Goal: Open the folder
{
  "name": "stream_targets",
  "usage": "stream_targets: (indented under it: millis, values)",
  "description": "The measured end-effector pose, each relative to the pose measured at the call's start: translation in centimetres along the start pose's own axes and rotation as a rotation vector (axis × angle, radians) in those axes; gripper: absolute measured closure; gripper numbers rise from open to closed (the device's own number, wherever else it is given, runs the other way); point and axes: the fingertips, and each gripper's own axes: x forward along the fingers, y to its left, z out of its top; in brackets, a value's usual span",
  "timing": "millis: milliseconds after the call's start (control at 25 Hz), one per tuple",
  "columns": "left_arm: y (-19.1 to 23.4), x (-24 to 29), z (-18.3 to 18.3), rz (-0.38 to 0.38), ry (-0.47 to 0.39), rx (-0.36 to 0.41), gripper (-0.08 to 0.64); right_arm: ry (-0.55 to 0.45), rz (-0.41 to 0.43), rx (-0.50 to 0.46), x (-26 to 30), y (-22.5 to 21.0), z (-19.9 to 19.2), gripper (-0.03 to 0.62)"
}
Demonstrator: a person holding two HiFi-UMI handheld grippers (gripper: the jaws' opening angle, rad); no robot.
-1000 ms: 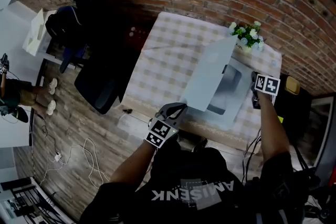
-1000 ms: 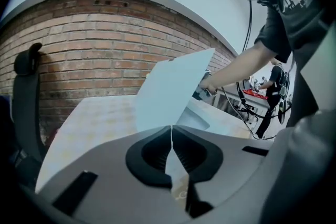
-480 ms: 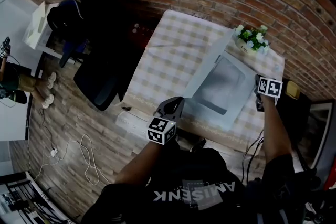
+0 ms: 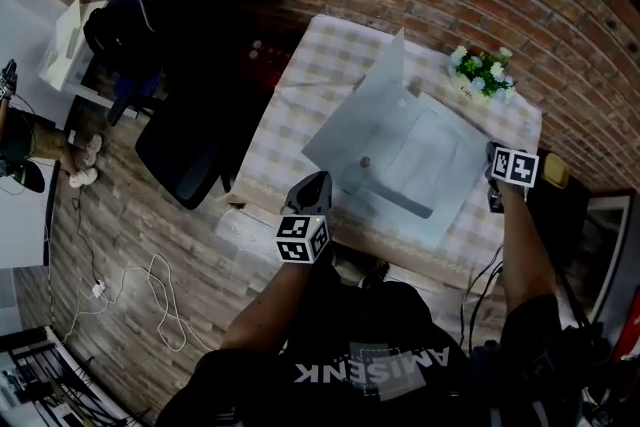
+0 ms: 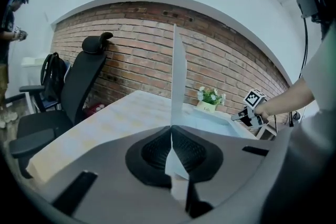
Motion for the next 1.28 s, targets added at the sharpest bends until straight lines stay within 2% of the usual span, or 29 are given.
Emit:
stream_targets:
  millis: [320,640,720,880,960,1080,1160,1280]
  values:
    - [2.9,1.2,-0.7,0.109,0.012,0.061,0.538,-0.002,-0.021,-0.021,-0.1,0.1,0.1,0.512]
    - [5.4,2.6,-2.3,0.235,0.087,0.203,0.492,-0.008,-0.029,-0.01,-0.2,0.1,0.2,0.514]
    - [6.5,2.7,-3.3,0.289,0.106,0.224,0.455,-0.007,-0.032,-0.009,-0.2,0.2,0.2,0.514]
    - [9.1,2.8,-4.2,0.409,0.157,0.255,0.311,-0.005,-0.037,-0.014,-0.3,0.3,0.3,0.515]
    - [9.6,3.3,-4.4,0.429,0.189,0.324,0.282,-0.004,-0.039,-0.018,-0.3,0.3,0.3,0.515]
    - [9.7,4.1,-4.6,0.412,0.231,0.489,0.282,-0.006,-0.041,-0.016,-0.3,0.3,0.3,0.515]
    - [9.4,4.5,-4.5,0.379,0.252,0.633,0.284,-0.007,-0.041,-0.014,-0.2,0.3,0.2,0.515]
    - [8.7,5.2,-4.5,0.289,0.272,0.833,0.294,-0.004,-0.038,-0.015,-0.2,0.3,0.2,0.515]
